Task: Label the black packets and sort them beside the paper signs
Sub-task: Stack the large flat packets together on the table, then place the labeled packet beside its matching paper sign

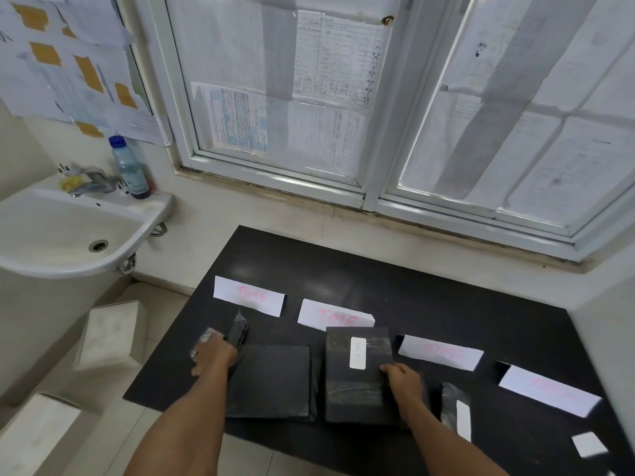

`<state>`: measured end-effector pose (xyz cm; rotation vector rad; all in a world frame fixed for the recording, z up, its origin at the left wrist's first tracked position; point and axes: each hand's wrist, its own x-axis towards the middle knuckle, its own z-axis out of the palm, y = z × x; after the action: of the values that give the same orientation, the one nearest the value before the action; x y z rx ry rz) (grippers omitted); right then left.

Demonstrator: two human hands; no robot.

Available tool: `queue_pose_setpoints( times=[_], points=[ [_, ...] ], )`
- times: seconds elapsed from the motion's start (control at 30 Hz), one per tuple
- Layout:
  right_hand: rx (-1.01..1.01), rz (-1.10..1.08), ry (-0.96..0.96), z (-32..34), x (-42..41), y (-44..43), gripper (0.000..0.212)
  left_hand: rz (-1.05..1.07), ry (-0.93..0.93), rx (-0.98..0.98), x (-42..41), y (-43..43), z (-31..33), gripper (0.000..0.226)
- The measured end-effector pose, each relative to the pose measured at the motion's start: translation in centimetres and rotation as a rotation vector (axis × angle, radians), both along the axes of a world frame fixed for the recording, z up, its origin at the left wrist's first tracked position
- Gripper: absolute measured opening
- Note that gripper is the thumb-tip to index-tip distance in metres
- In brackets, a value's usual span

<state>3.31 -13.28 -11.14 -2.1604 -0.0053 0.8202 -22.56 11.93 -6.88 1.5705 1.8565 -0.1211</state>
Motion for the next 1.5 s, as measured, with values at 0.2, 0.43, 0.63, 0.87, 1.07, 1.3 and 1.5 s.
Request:
queue_pose_setpoints(
  times=[0.2,0.43,0.63,0.87,1.07,1.3,1.5],
  points=[
    [-0.074,0.012,-0.03,-0.3,-0.4,-0.3,0.048,0.081,-0.015,0.085,-0.1,-0.5,-0.8,0.043],
    [-0.089,0.014,-0.12,-0.3,-0.8,0.0,0.049,0.008,0.127,0.124,-0.3,0.0,-1.6,0.065],
    [-0.092,0.009,-0.187,0.6,-1.3,1.2,0.046,0.034,0.183,0.096,-0.3,0.6,-1.9,0.067],
    [-0.114,0.014,-0.266,1.2,-1.8,2.5,0.05,0.149,-0.032,0.028,-0.2,1.6,-2.3,0.074],
    [-0.105,0.008,-0.345,1.3,-2.3,5.1,0.057,0.141,-0.034,0.058,-1.2,1.8,-2.3,0.069],
    [-0.342,0.234,-0.623,1.6,-4.2,7.3,0.069,0.078,-0.072,0.172,-0.8,1.6,-0.5,0.058],
    [-0.092,0.336,-0.525,3.0,-6.4,10.9,0.054,0.013,-0.357,0.173,2.1,0.7,2.6,0.043]
  ],
)
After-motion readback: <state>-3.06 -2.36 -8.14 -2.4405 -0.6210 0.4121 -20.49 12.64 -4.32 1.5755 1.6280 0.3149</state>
